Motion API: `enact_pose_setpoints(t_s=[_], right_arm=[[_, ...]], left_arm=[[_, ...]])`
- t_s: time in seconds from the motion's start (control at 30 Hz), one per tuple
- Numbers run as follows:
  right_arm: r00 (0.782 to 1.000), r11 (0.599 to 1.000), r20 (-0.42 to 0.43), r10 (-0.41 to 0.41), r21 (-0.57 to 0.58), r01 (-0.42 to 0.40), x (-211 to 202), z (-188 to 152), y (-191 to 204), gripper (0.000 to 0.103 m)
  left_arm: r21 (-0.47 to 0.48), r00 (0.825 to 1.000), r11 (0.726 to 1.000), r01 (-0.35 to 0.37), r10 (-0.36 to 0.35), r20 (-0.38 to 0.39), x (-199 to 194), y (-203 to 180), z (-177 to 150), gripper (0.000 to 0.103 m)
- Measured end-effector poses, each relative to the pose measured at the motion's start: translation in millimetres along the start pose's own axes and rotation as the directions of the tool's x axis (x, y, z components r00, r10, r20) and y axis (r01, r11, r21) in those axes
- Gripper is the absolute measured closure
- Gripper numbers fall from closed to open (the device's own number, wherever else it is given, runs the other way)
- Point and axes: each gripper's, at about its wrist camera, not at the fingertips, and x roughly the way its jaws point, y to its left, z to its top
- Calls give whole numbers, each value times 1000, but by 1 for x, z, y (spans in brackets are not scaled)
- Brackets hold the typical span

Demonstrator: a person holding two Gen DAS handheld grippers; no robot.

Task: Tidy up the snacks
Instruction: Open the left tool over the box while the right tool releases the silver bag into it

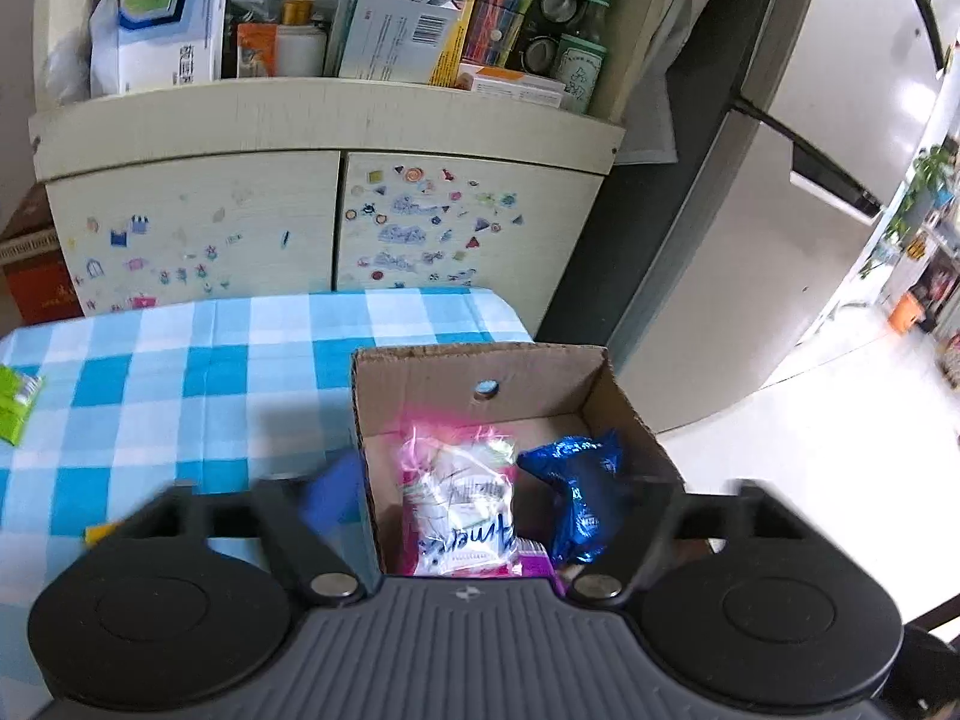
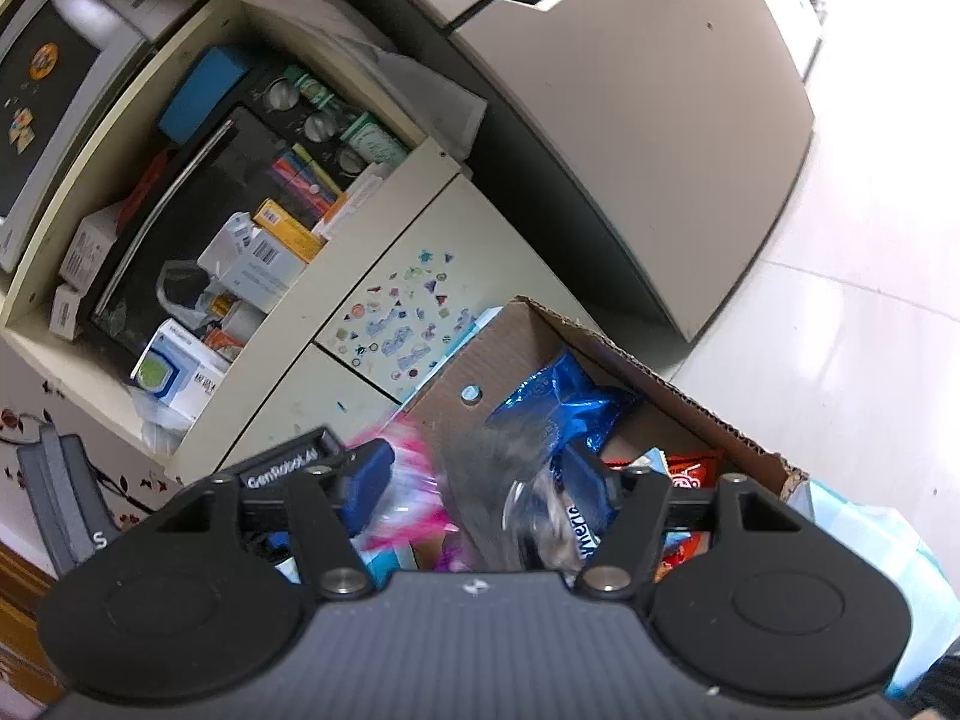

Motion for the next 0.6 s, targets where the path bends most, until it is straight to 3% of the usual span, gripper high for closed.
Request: enact_pose_setpoints(t_s=[0.27, 0.6], right_arm=[[1000, 1000, -11, 18, -25, -19, 2, -2, 5, 21], [997, 987, -56, 46, -149, -53, 10, -15, 26, 19]], left_arm=[[53, 999, 998, -20, 18, 26, -9, 0, 3, 4], [46, 993, 992, -120, 120, -2, -18, 34, -4, 2]])
